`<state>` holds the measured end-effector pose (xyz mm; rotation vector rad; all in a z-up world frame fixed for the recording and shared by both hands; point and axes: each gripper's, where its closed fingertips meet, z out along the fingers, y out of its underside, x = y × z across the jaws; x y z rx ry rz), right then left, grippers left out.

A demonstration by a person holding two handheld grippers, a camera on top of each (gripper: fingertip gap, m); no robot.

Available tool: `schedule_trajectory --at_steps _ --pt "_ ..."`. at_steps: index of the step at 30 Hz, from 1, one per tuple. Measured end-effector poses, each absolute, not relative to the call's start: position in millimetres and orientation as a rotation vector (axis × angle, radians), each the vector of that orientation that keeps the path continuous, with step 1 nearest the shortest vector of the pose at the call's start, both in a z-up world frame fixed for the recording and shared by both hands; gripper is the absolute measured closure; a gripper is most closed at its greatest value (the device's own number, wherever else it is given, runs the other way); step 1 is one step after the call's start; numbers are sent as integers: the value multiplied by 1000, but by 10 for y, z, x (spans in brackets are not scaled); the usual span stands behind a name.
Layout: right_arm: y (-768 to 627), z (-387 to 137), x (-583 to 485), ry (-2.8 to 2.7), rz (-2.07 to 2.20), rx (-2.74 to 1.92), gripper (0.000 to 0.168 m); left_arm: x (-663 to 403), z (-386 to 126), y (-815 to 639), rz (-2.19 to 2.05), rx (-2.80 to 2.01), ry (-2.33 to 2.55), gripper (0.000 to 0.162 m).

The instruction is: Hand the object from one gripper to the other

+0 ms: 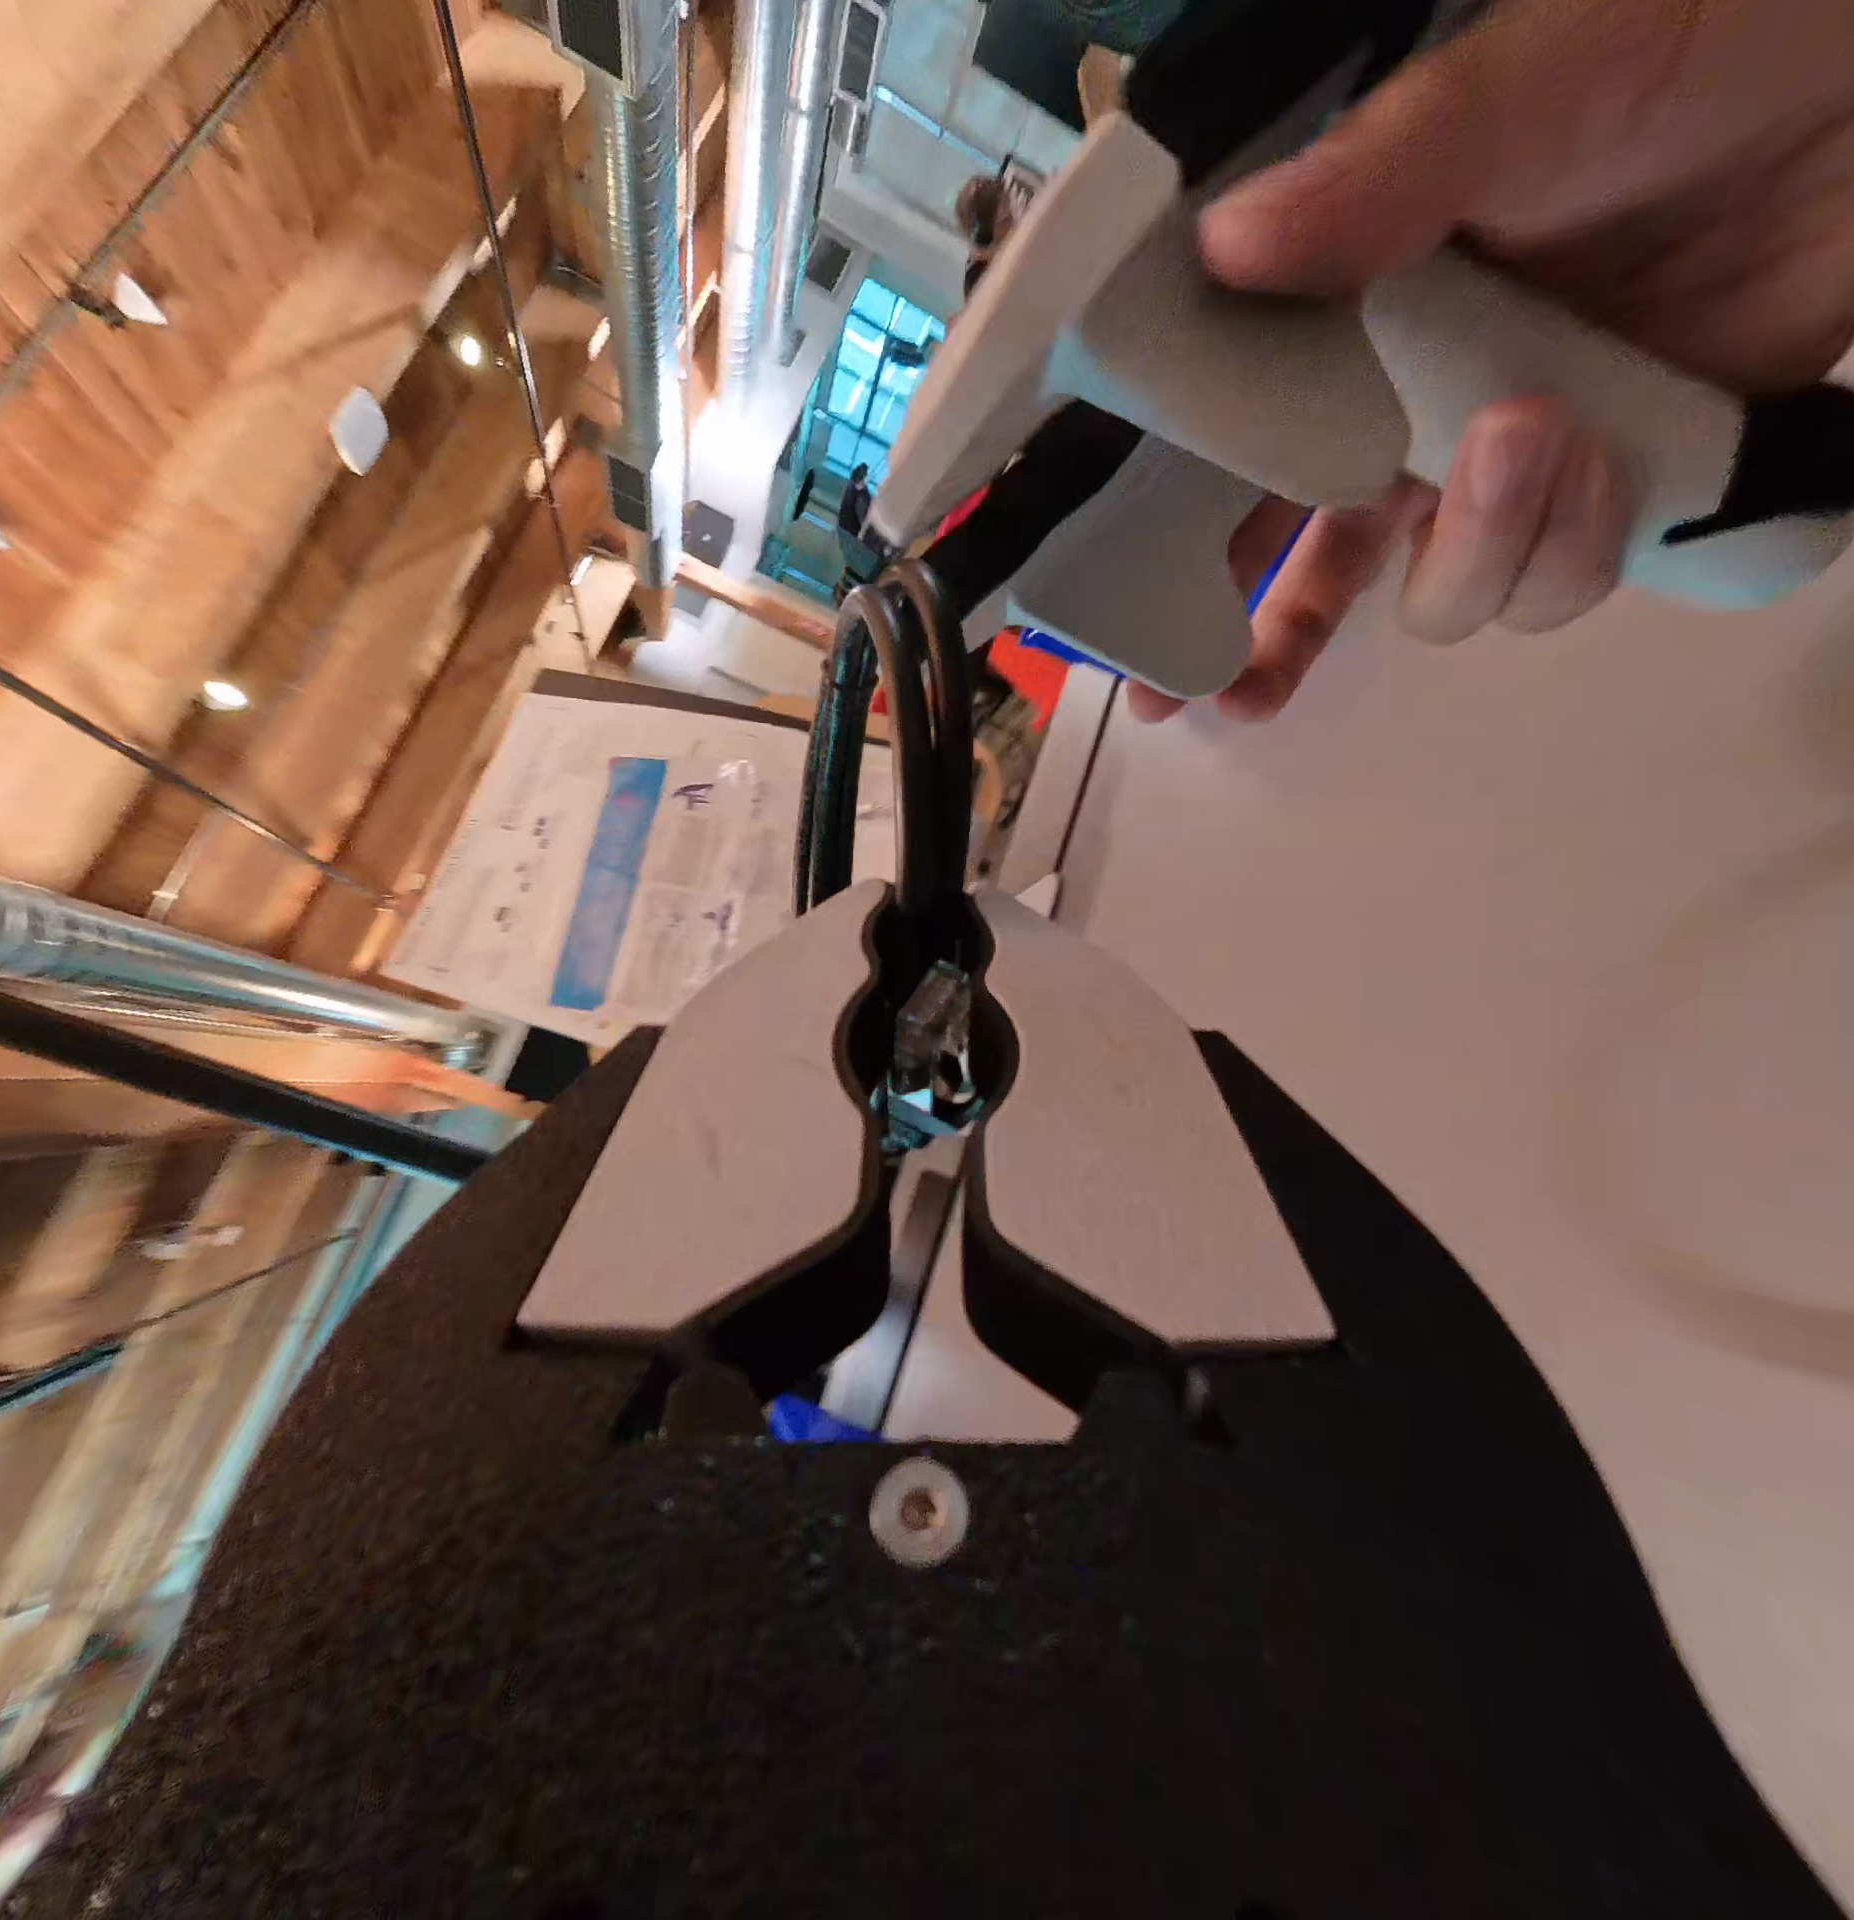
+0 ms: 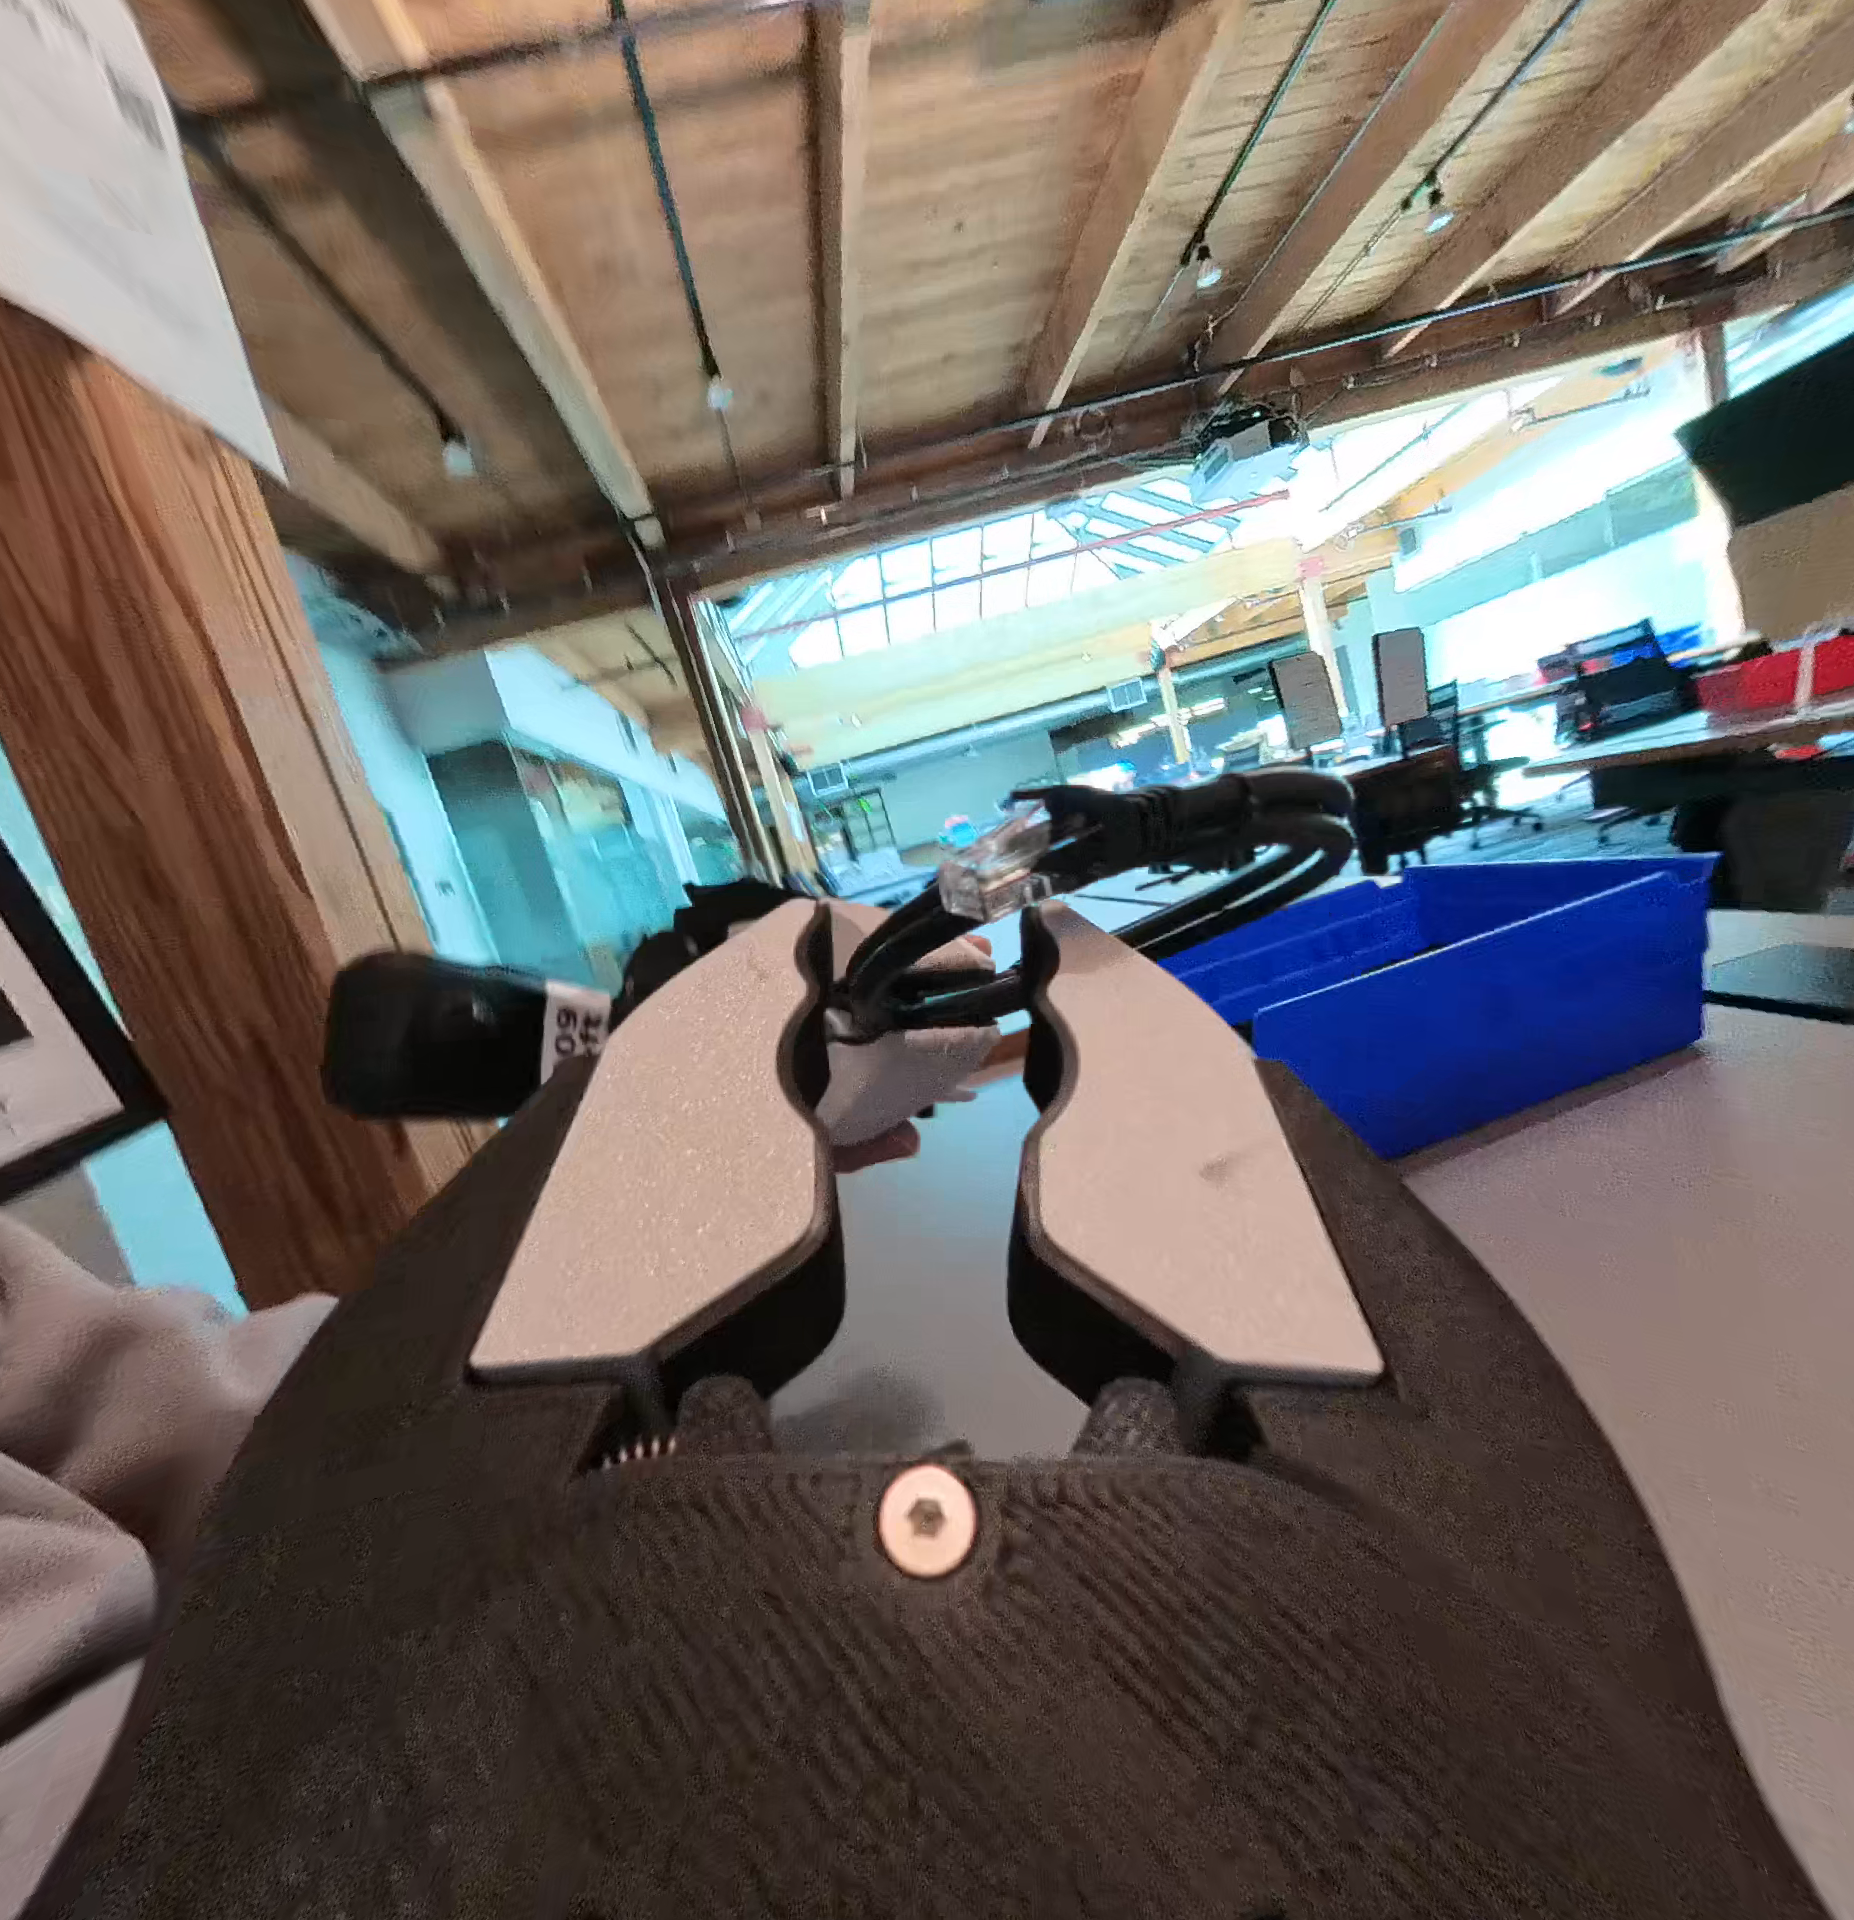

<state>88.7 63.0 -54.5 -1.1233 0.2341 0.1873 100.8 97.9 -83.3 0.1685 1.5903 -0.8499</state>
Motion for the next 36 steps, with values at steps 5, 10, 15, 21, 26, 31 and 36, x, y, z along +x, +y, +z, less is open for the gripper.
schedule_trajectory --at_steps 5,10,15,21,26,31,36 --pt "632 -621 1003 304 144 -1155 143 1040 -880 956 -757 209 1550 153" --pt "671 -741 1094 403 191 -1206 140 1096 -899 972 -550 279 1453 153" --pt "738 -764 1050 389 268 -1202 151 1150 -921 991 -349 337 1358 152" --pt "688 -710 990 237 36 -1275 162 1152 -1248 956 -613 226 1699 127" --pt "745 -1073 955 77 -195 -1581 163 992 -975 984 -866 128 1728 114" --pt "872 -1307 715 37 -44 -1755 162 982 -760 1093 -557 256 1514 121" --pt "948 -1164 451 0 149 -1675 160 1019 -840 953 -549 291 1472 132"
